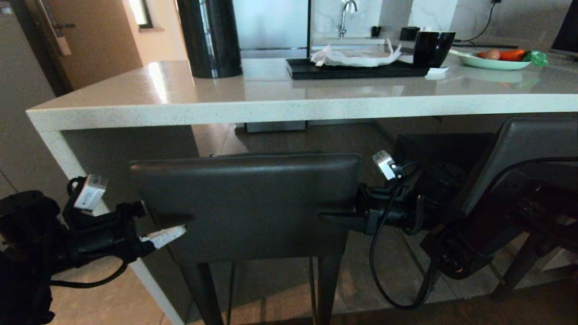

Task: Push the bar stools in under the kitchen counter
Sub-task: Pull the gray chair out from under the dining table

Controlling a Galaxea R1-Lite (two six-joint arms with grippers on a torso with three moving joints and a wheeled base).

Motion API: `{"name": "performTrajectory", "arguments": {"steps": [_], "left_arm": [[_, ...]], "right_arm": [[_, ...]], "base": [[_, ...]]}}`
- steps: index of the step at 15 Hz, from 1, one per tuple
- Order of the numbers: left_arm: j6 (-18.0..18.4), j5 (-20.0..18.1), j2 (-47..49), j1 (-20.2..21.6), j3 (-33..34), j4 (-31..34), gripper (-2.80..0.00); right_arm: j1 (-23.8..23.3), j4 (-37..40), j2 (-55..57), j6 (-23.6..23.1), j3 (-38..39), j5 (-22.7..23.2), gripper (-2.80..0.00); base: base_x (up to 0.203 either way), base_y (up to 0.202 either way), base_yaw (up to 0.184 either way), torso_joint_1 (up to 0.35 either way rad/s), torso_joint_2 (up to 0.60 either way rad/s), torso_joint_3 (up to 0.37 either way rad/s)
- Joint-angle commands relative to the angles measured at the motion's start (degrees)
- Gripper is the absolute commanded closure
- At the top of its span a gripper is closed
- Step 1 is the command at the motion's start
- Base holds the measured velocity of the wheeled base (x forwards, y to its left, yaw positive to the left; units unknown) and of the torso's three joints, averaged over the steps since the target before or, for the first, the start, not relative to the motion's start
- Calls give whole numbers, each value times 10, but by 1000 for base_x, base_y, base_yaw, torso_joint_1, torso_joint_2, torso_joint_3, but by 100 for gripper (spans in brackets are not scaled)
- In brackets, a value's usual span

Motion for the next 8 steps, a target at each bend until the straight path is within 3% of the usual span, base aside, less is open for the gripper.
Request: {"name": "performTrajectory", "arguments": {"steps": [1,8], "left_arm": [[-1,-4,2,-1,-5,-5,-280],[0,-1,11,-8,-22,-5,-280]], "right_arm": [[-2,-6,1,0,-3,2,-280],[-2,-8,11,0,-12,-3,-280]], "base": [[0,0,0,0,0,0],[0,0,0,0,0,0]]}}
